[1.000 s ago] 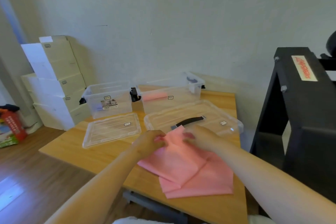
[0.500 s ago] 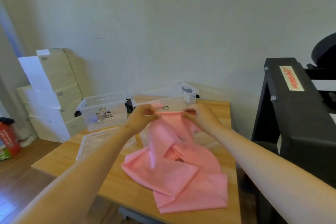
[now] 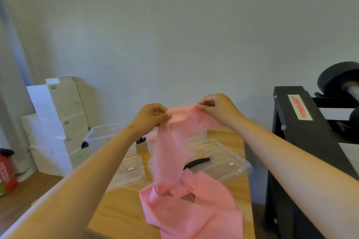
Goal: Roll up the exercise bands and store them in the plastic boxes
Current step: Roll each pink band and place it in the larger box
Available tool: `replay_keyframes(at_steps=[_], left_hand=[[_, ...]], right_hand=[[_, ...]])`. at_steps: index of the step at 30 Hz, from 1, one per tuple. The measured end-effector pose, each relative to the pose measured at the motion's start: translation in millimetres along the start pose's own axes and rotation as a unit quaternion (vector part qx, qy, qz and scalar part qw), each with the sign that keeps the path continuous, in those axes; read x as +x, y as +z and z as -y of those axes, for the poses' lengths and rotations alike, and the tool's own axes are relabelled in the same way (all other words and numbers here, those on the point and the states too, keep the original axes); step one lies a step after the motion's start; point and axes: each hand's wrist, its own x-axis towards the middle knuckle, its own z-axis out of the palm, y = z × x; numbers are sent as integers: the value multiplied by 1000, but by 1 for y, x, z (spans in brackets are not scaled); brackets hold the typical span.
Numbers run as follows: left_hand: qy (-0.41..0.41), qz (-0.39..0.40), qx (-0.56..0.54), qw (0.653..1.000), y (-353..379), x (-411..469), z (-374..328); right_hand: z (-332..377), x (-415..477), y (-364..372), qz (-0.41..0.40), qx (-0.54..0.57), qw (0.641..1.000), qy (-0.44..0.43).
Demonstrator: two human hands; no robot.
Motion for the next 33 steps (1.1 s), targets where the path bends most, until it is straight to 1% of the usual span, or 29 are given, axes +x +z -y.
replay_keyframes(at_steps=[3, 5, 8, 11, 14, 16, 19, 22, 25, 27, 29, 33], left_hand=[[-34, 38, -18, 999, 4, -1, 25], [-52, 47, -22, 997, 8, 4, 46], [-74, 18, -28, 997, 14, 14, 81], [-121, -18, -47, 991, 23, 10, 124], [-190, -22, -49, 980, 33, -12, 167], [-214, -13, -34, 976, 37, -28, 188], [-194, 9, 31, 981, 37, -43, 206], [-164, 68, 81, 981, 34, -56, 206], [-148, 131, 125, 972, 30, -65, 209], [-147, 156, 114, 970, 30, -72, 210], [-152, 148, 89, 973, 31, -78, 211], [-173, 142, -1, 975, 33, -87, 209]], right_hand=[[-14, 1, 15, 74, -16, 997, 20], [-27, 8, 30, 97, -43, 994, 36], [-45, 24, 62, 101, -74, 991, 56], [-58, 30, 102, 113, -91, 987, 73], [-74, 13, 140, 152, -108, 979, 83], [-84, -3, 158, 194, -118, 970, 85], [-90, -28, 173, 245, -99, 960, 86], [-91, -51, 178, 271, -74, 954, 108], [-89, -72, 175, 288, -54, 948, 121], [-87, -86, 172, 300, -50, 945, 120], [-87, -100, 169, 306, -58, 942, 125], [-87, -121, 168, 275, -40, 953, 123]])
